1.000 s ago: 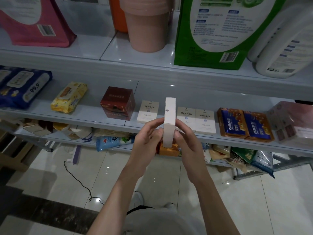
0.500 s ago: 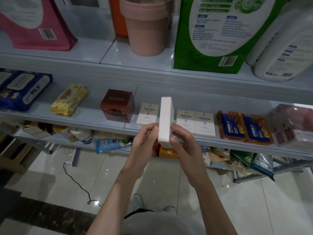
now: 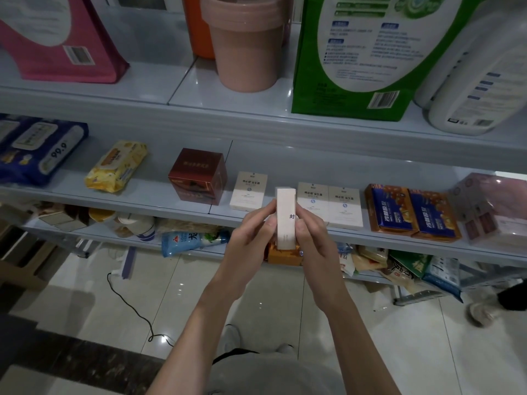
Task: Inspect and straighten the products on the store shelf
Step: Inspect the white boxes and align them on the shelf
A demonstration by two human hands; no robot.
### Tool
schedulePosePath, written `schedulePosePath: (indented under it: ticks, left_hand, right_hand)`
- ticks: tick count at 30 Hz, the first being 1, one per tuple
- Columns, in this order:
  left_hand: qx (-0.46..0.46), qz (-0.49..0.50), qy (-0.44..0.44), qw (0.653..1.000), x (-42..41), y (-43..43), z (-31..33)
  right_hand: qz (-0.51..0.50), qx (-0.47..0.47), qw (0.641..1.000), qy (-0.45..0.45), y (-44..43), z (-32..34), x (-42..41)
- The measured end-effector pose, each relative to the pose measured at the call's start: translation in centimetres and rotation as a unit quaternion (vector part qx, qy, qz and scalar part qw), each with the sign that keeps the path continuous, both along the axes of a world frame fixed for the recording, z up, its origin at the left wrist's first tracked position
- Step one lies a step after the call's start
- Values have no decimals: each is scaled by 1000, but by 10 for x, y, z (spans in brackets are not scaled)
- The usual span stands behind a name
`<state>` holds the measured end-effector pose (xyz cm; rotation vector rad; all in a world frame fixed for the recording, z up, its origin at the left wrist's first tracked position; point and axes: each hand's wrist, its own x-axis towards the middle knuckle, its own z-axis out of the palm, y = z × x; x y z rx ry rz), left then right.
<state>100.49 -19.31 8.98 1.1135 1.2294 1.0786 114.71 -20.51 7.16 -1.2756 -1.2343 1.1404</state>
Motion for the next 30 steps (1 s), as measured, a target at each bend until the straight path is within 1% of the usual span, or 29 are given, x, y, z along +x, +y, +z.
schedulePosePath:
  ticks: [11, 15, 18, 24, 27, 29, 30]
  left_hand:
    - [-18, -8, 6, 1000, 0, 0, 0]
    - [-27, -4, -8, 1000, 0, 0, 1]
    - [-29, -1, -4, 1000, 0, 0, 0]
    - [-27, 3, -9, 1000, 0, 1, 0]
    - [-30, 2, -40, 999, 0, 0, 1]
    - [-21, -5, -43, 999, 0, 0, 0]
    - [-10, -13, -27, 1000, -1, 0, -1]
  right_hand:
    - [5, -22, 998, 58, -5, 6, 1]
    - [-3, -14, 998, 53, -5, 6, 1]
    - [-15, -12, 999, 43, -5, 2, 2]
    - [-2, -12, 999, 44, -5, 5, 2]
    - [0, -19, 1000, 24, -5, 5, 1]
    - [-7, -26, 999, 36, -4, 6, 0]
    - [-12, -27, 998, 52, -4, 5, 0]
